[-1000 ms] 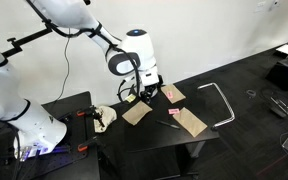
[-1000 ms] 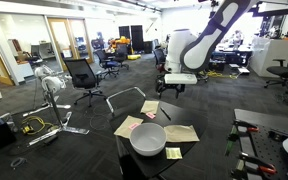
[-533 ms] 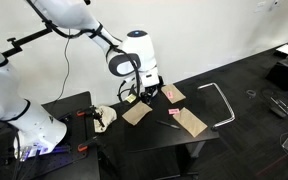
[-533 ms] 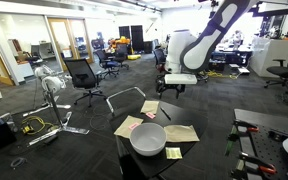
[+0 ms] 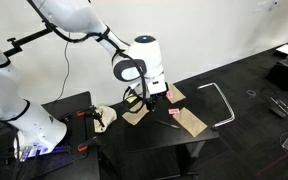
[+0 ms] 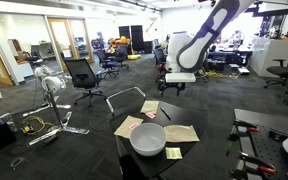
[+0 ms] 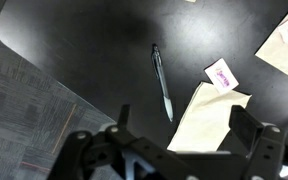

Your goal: Slide the bowl to the left and then put the pen inside the bowl

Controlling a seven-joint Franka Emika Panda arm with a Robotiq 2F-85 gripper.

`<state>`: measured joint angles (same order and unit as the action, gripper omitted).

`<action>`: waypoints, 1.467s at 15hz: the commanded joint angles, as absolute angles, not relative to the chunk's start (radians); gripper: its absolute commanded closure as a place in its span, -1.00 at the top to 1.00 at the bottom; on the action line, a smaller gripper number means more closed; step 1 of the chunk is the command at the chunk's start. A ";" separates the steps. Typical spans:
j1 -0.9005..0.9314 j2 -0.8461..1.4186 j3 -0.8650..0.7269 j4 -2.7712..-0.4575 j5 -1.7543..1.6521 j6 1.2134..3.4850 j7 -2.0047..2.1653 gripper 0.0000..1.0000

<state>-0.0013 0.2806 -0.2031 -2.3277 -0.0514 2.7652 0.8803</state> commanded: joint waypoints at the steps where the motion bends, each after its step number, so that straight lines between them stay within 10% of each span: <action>1: -0.040 0.319 -0.184 -2.277 0.002 2.722 0.743 1.00; 22: -0.085 0.636 -0.191 -2.038 0.128 2.735 0.522 1.00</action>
<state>-0.0629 0.6066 -0.2062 -2.0889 0.0846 2.7593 0.5843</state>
